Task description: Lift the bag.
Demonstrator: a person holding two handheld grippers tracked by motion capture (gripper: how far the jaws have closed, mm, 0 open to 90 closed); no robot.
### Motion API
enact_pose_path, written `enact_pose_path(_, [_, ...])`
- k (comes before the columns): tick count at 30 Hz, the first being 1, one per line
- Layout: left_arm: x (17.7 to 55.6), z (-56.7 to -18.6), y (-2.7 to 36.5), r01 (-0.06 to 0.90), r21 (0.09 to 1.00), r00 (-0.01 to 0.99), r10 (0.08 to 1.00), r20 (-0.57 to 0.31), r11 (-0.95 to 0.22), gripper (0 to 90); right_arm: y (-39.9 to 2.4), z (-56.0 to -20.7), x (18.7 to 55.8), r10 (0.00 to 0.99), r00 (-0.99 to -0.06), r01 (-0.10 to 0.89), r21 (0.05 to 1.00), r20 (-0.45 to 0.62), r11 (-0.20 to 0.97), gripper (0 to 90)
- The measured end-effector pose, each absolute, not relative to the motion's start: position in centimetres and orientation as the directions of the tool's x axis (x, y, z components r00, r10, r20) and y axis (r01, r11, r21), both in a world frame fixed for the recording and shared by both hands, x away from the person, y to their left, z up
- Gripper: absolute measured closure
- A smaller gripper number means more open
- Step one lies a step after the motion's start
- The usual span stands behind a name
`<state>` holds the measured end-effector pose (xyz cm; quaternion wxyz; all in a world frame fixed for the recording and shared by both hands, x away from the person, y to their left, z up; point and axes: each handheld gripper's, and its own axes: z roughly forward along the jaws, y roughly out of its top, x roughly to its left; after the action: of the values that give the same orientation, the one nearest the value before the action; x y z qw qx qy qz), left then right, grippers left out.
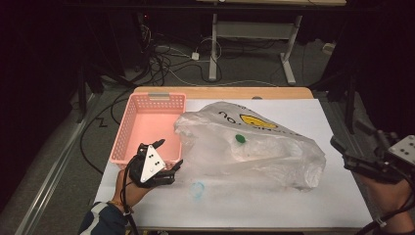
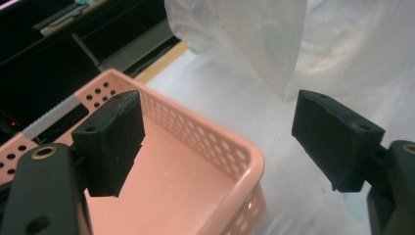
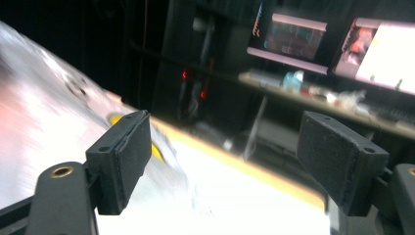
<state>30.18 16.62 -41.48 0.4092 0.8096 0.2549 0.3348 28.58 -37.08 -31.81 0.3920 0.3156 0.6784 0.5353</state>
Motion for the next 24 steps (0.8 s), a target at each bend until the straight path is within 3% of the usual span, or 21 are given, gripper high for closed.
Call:
enact_pose_path(7, [29.8,-43.1,16.8,0.162,0.818,0.667,0.672,0.322,-0.552,19.1,-37.5,-37.5,29.8,0.835,-0.498,0.093,0.943,-0.235,0.320,20.8])
enact_pose_path(16, [28.9,-44.5,17.3,0.187,0.809,0.673,0.672,0.307,-0.557,19.1,-37.2,-43.4,29.0,0.801,-0.571,0.183,0.924,-0.179,0.336,20.5])
enact_pose_path(24, [28.3,-44.6,17.1,0.175,0.807,0.672,0.668,0.321,-0.564,19.1,-36.9,-44.2,28.4,0.793,-0.575,0.185,0.911,-0.203,0.367,20.5])
